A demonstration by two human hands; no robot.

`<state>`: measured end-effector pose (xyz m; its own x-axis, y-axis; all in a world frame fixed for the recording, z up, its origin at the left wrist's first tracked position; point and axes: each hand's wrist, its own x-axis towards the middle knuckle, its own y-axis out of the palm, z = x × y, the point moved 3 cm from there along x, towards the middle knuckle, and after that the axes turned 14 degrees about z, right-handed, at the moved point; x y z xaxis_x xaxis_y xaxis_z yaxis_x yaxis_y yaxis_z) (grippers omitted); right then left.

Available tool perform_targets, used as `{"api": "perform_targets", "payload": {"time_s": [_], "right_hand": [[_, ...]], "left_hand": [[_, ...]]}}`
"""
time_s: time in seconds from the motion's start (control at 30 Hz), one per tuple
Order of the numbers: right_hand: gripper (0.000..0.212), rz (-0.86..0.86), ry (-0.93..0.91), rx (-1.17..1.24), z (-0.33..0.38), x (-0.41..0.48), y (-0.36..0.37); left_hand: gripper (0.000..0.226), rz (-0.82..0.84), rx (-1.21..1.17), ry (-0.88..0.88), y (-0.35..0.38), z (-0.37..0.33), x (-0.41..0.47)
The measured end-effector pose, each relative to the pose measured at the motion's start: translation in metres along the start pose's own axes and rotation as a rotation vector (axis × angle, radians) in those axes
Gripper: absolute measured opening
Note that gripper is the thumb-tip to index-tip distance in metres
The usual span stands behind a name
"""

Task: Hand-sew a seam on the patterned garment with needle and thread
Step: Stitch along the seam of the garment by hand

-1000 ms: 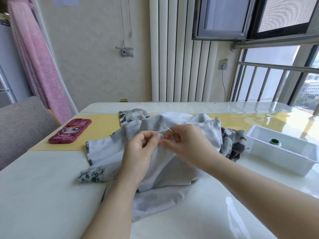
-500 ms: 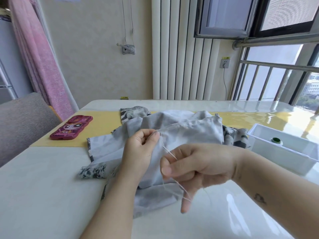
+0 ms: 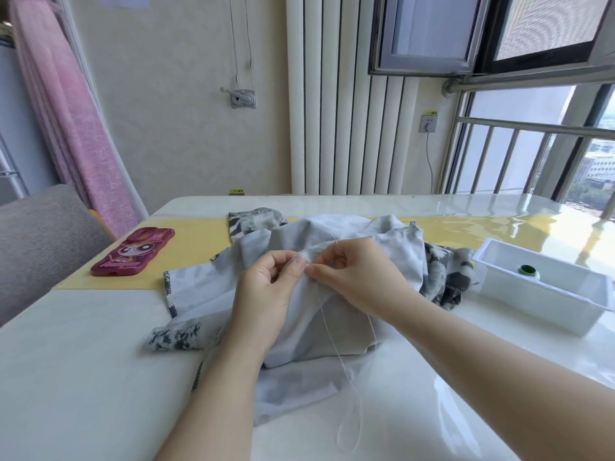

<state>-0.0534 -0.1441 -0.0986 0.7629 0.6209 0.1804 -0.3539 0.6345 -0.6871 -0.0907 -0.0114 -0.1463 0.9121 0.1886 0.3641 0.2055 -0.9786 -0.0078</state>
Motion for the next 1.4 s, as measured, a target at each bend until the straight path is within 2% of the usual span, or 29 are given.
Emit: {"api": "perform_targets", "payload": {"time_s": [0.1,0.17,0.27,0.37,0.47,0.53,0.63,0.7,0.8,0.9,1.07,1.23,1.3,1.4], "right_hand": [[0.019,0.032,-0.038,0.038,0.002,-0.004,-0.005],[0.017,0.140,-0.099,0.033,0.008,-0.012,-0.006],[0.014,0.353,-0.183,-0.108,0.020,-0.025,-0.002],[0.011,0.474,-0.192,-0.291,0.025,-0.033,0.000],[0.009,0.552,-0.176,-0.374,0.028,-0.038,-0.003],[0.009,0.505,-0.184,-0.362,0.031,-0.036,-0.012],[0.018,0.246,-0.172,-0.287,0.032,-0.023,-0.034],[0.027,0.129,-0.084,-0.274,0.027,-0.014,-0.045],[0.026,0.209,0.084,-0.260,0.015,-0.004,-0.044],[0.007,0.230,0.143,-0.311,0.009,0.001,-0.044],[0.013,0.166,0.131,-0.323,0.006,-0.001,-0.052],[0.012,0.163,0.131,-0.314,0.000,-0.003,-0.044],[0.004,0.124,0.120,-0.315,0.000,-0.005,-0.040],[0.010,0.068,0.026,-0.238,0.007,-0.017,-0.033]], "left_hand": [[0.005,0.004,0.014,-0.004,0.001,-0.001,0.000],[0.004,-0.005,0.027,-0.015,0.000,-0.001,-0.001],[0.004,-0.021,0.029,-0.020,0.000,-0.003,-0.002],[0.008,-0.023,0.040,-0.024,0.001,-0.003,-0.003],[0.009,-0.026,0.047,-0.025,0.000,-0.003,-0.003],[0.006,-0.031,0.060,-0.027,0.000,-0.003,-0.003],[0.006,-0.032,0.066,-0.028,0.000,-0.003,-0.003],[0.007,-0.029,0.078,-0.029,0.001,-0.004,-0.003],[0.008,-0.026,0.083,-0.012,0.001,-0.005,-0.003],[0.008,0.007,0.102,-0.005,0.002,-0.006,-0.004],[0.008,0.127,0.199,-0.056,-0.002,-0.005,-0.004],[0.010,0.115,0.225,-0.048,-0.006,-0.007,-0.004],[0.010,0.099,0.214,-0.055,-0.007,-0.004,-0.006],[0.009,0.080,0.184,-0.044,-0.008,-0.003,-0.007]]}}
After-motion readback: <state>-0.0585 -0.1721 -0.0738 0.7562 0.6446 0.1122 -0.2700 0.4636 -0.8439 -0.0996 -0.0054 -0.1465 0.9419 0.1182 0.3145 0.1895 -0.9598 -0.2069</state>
